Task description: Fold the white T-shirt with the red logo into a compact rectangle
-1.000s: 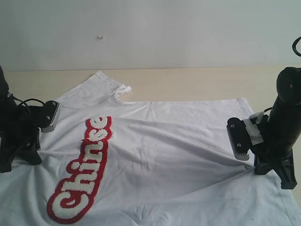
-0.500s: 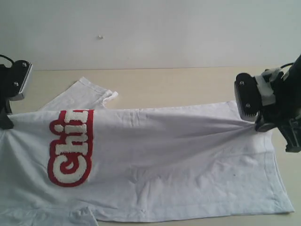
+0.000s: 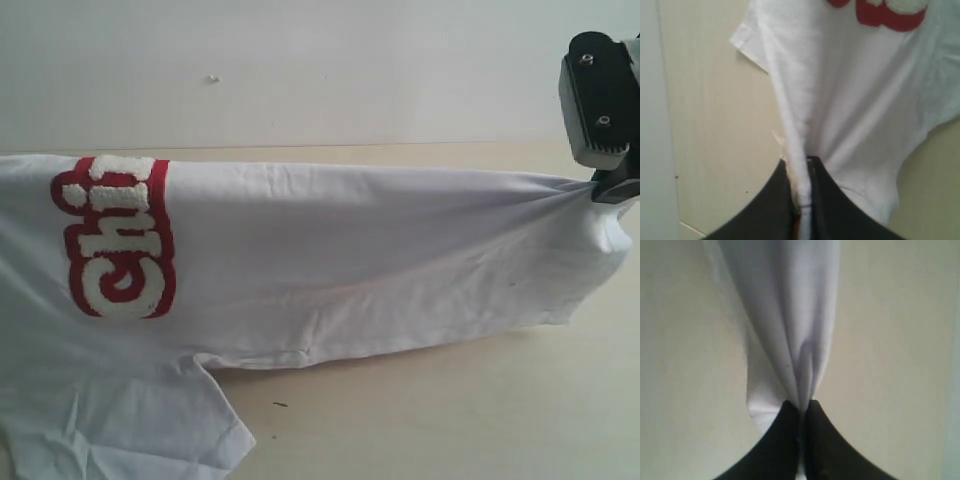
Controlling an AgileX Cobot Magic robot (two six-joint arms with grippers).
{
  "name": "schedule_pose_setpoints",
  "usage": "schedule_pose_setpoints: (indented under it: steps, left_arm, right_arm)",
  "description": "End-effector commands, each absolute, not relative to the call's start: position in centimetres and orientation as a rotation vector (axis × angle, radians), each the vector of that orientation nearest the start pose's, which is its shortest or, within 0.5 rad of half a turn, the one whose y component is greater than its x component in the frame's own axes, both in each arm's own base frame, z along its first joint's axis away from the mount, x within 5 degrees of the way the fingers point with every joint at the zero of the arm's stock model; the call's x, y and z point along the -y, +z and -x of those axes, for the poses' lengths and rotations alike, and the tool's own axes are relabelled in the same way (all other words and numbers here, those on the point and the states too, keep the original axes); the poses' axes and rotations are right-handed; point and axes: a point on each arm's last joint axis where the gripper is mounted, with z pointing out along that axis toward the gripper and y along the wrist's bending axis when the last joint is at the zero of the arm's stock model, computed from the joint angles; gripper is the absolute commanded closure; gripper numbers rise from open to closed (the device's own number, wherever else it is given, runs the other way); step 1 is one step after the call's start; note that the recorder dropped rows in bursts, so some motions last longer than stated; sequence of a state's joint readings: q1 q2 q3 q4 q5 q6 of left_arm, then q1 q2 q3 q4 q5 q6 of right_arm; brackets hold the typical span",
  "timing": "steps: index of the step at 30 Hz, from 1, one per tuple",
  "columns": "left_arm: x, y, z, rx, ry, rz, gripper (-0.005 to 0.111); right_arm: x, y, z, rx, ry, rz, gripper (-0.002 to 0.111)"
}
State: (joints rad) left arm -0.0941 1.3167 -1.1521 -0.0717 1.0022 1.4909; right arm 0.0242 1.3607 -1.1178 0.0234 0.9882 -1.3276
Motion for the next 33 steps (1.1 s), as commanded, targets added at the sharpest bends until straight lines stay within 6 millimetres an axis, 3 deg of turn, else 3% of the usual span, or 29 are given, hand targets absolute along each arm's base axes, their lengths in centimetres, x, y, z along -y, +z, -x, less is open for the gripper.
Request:
schedule_pose_setpoints:
  steps: [1,13,26,33]
  left_arm:
    - [2.9,35.7,-23.8,-1.895,0.391,-1.794,0.107]
    - [3.0,38.9,-18.0,-1.890,0.305,-1.694,0.107]
    - [4.8,42.3,-11.0,-1.697,0.140,-1.532,0.107]
    - [4.4,43.4,-6.5,-1.696,0.068,-1.365,0.107]
  right_arm:
    - [-0.6,32.8,-25.3,-2.158,-0.394,1.640,0.108]
    - [-1.4,36.0,-21.0,-2.106,-0.305,1.553,0.108]
    - [-2.6,39.8,-13.8,-1.998,-0.175,1.380,0.108]
    - [-3.7,41.5,-10.7,-1.899,-0.043,1.241,0.108]
